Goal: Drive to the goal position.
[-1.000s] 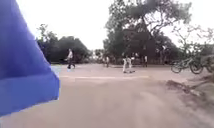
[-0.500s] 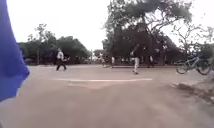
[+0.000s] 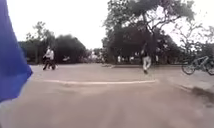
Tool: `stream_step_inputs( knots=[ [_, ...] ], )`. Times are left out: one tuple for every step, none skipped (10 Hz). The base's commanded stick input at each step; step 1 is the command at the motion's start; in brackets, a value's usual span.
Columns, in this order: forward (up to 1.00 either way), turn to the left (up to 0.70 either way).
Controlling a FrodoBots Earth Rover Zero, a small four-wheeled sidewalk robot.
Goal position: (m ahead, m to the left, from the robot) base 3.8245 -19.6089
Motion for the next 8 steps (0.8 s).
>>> stream_step_inputs(
  knots=[
    [1.00, 0.00],
    [1.00, 0.00],
    [1.00, 0.00],
    [1.00, 0.00],
    [1.00, 0.00],
    [1.00, -0.22],
    [1.00, -0.27],
    [1.00, -0.27]
  ],
)
